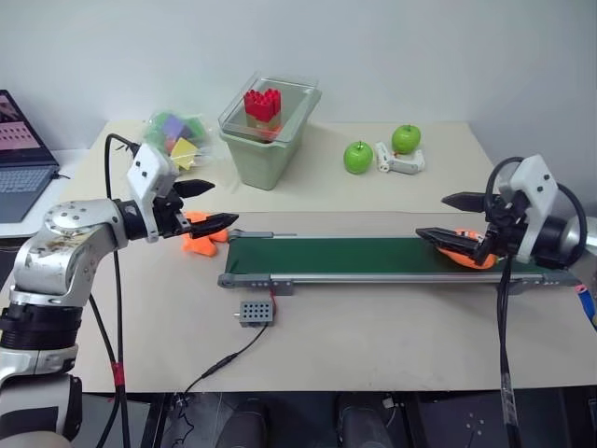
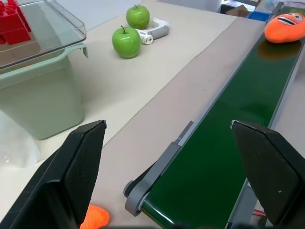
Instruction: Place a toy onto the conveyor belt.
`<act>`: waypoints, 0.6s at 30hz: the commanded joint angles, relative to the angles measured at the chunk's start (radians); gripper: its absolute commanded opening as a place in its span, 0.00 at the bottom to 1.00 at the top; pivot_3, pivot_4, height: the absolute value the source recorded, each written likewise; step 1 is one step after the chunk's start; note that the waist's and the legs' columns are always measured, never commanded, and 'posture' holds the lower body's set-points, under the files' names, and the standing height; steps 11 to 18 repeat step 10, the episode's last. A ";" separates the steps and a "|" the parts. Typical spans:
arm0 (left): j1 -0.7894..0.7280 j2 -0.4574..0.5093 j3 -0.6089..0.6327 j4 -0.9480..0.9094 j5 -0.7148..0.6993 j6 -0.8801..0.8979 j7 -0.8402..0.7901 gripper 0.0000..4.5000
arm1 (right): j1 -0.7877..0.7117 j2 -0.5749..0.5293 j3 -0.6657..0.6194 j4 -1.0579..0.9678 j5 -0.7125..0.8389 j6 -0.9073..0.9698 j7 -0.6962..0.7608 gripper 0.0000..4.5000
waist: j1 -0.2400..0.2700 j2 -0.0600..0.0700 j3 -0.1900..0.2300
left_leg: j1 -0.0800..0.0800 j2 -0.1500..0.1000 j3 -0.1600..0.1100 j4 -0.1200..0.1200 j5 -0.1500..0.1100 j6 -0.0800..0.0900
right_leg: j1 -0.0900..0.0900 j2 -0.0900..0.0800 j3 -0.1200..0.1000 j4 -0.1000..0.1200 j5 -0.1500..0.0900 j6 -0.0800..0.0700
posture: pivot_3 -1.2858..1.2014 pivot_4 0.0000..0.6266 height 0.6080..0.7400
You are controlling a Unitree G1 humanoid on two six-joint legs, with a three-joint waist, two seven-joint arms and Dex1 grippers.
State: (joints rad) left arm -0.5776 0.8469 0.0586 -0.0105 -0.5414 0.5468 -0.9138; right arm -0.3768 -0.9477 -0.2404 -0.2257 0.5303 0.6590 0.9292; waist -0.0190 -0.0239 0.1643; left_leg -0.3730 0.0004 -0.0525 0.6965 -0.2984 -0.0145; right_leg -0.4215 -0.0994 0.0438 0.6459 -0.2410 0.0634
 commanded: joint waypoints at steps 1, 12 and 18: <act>-0.036 -0.005 0.037 -0.015 0.005 0.003 0.005 1.00 | -0.015 -0.013 -0.020 -0.018 -0.004 -0.012 -0.009 1.00 | 0.000 0.000 0.000 | 0.000 0.000 0.000 0.000 0.000 0.000 | 0.000 0.000 0.000 0.000 0.000 0.000 | 0.52 0.24 1.00; -0.075 -0.034 0.027 0.027 0.052 -0.019 0.013 1.00 | -0.009 -0.014 -0.026 -0.021 -0.006 -0.015 -0.019 1.00 | 0.000 0.000 0.000 | 0.000 0.000 0.000 0.000 0.000 0.000 | 0.000 0.000 0.000 0.000 0.000 0.000 | 0.52 0.24 1.00; -0.075 -0.034 0.027 0.027 0.052 -0.019 0.013 1.00 | -0.009 -0.014 -0.026 -0.021 -0.006 -0.015 -0.019 1.00 | 0.000 0.000 0.000 | 0.000 0.000 0.000 0.000 0.000 0.000 | 0.000 0.000 0.000 0.000 0.000 0.000 | 0.52 0.24 1.00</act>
